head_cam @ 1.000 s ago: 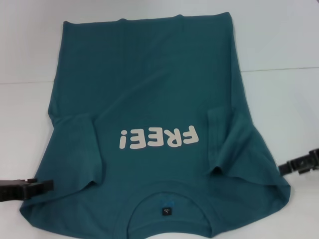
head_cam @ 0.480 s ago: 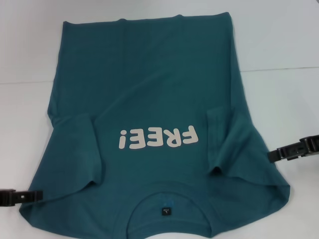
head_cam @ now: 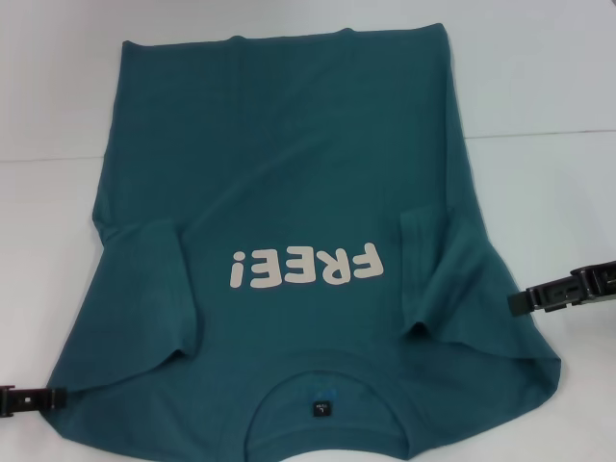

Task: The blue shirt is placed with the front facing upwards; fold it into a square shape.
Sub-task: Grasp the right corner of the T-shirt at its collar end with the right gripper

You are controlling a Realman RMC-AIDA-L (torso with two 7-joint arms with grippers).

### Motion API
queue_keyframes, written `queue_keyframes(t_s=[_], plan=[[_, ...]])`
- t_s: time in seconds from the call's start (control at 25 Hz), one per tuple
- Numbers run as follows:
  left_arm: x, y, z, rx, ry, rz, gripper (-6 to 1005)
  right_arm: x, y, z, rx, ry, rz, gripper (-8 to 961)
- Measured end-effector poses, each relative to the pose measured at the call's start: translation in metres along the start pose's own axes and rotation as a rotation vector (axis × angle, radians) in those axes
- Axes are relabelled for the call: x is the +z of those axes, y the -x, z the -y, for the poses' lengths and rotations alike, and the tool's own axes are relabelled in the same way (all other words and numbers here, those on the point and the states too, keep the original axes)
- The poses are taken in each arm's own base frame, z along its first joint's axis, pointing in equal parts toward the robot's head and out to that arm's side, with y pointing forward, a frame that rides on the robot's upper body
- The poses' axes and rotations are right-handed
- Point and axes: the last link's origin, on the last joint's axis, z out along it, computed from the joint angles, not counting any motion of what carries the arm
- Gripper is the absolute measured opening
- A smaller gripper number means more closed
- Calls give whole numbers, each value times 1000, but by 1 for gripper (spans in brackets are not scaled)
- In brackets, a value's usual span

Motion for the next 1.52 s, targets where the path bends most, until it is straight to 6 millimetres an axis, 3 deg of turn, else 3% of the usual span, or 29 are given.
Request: queue_keyframes(t_s=[0.72, 0.84, 1.28, 1.52], plan=[[15, -5, -15, 66, 56, 53, 911, 0, -2, 1, -14, 3, -4, 817], [16, -7, -17, 72, 61, 53, 700, 0, -2, 1, -14, 3, -4, 817], [17, -8, -16, 61, 49, 44, 447, 0, -1, 0, -19, 7, 1, 817], [17, -8, -14, 44, 35, 40, 176, -1, 0, 0, -12, 15, 17, 817]])
